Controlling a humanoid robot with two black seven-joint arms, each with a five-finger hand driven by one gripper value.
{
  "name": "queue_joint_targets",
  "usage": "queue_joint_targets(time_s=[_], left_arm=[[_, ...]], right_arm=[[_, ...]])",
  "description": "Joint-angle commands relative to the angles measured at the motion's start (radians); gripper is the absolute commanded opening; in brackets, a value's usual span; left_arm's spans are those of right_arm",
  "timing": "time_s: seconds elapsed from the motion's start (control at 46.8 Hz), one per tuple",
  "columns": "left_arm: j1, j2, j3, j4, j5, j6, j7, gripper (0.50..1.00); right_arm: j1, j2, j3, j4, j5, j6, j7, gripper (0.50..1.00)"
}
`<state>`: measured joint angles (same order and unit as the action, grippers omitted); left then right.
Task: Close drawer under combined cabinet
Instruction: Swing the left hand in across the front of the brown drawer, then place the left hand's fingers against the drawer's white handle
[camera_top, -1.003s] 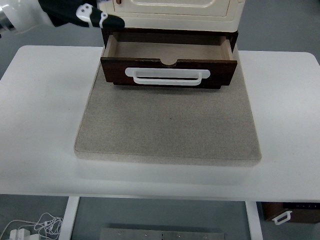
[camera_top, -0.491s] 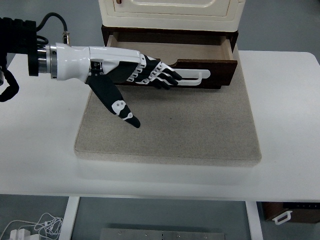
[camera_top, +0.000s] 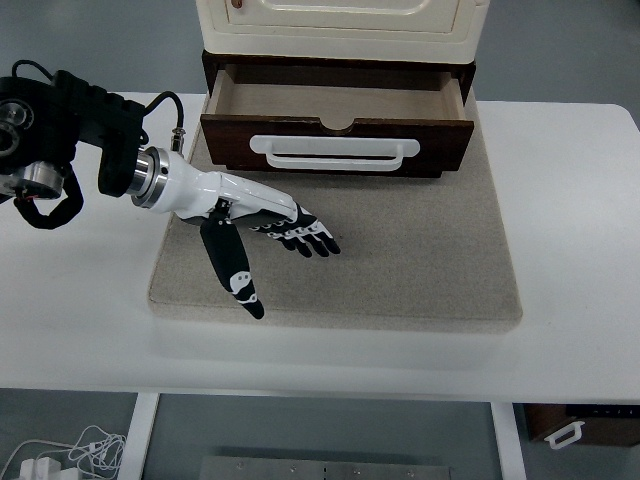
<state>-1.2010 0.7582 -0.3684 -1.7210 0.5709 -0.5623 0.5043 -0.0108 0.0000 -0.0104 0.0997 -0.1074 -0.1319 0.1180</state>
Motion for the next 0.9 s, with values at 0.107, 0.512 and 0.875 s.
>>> queue_joint_targets(time_s=[0.107,0.512,0.875], left_arm=[[-0.038,-0.054,0.002,0.032,-0.002,0.033,0.045,1.000],[-0.130,-0.161,0.065,0.150,-0.003,0.044,0.086,1.000],[-0.155,-0.243,0.065,0.265,-0.008,0.067,0.091,1.000]], right_arm=[[0.000,0.000,0.000,0.000,0.000,0.000,0.000,0.952],[0.000,0.000,0.000,0.000,0.000,0.000,0.000,0.952],[0.000,0.000,0.001,0.000,0.000,0.000,0.000,0.952]])
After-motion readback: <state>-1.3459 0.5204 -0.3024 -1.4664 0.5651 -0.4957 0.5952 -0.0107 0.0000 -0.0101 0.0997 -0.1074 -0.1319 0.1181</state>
